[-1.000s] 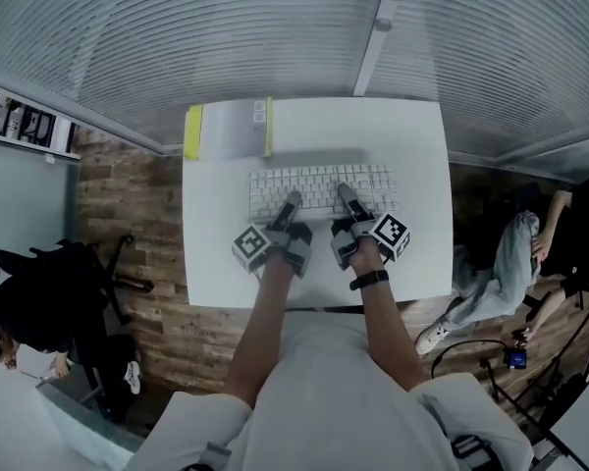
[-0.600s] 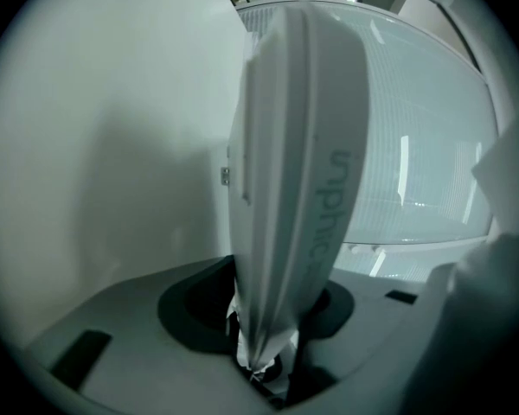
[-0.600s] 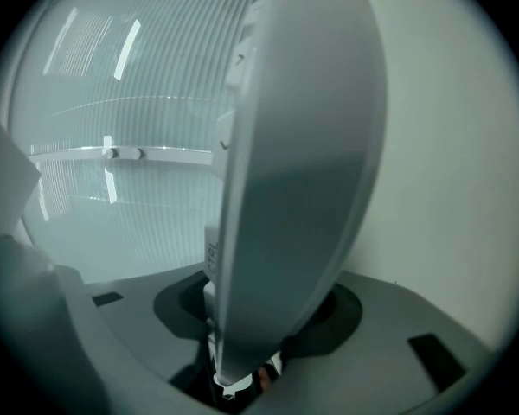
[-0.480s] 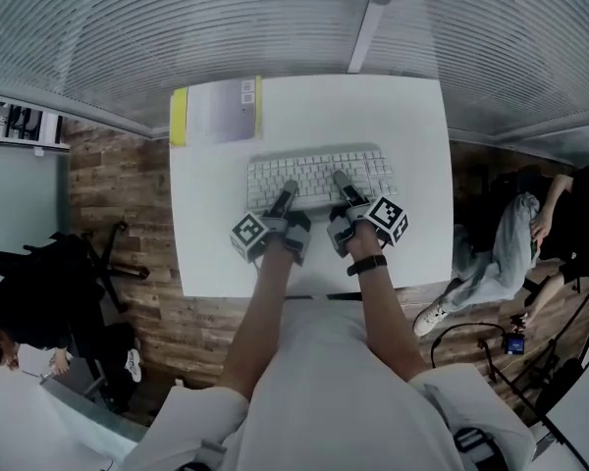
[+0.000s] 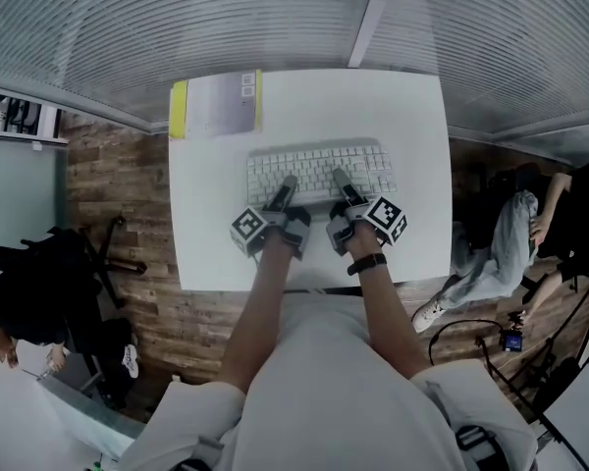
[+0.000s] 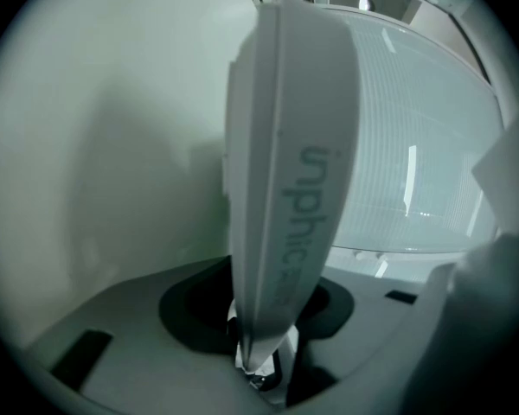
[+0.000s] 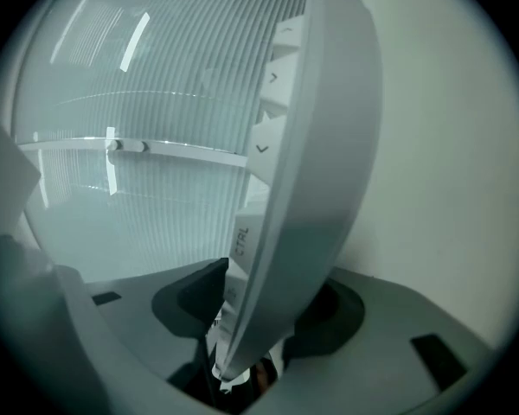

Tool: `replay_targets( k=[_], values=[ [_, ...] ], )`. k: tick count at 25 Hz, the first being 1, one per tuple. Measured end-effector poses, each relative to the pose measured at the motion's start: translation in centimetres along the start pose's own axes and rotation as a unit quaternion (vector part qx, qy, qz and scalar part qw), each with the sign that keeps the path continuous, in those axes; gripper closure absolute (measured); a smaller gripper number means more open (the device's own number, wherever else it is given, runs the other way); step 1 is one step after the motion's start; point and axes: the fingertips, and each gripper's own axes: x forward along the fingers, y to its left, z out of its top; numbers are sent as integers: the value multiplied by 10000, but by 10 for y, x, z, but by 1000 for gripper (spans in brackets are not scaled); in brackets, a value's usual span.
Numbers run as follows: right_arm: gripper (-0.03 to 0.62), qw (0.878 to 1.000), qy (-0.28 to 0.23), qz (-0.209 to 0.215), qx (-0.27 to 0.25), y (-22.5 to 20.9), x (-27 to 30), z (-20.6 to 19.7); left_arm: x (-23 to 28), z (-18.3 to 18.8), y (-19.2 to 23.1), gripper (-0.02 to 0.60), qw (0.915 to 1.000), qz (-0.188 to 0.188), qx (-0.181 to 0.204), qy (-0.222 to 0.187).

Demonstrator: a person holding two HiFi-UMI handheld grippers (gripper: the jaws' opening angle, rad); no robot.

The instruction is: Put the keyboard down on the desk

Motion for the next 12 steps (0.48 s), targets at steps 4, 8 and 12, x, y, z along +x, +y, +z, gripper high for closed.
replay_targets(
  k=[4,8,12],
  values=[
    [391,9991,92,258,-333,8,-24,-16,1,-2,2,445,9999,75,27,87],
    [390,9987,131,462,-149,4,-46,-35,2,-3,4,445,9998,93,95,113],
    [390,9984,126,514,175,-7,-43,-45,2,-4,8,445,9997,155,103,178]
  ],
)
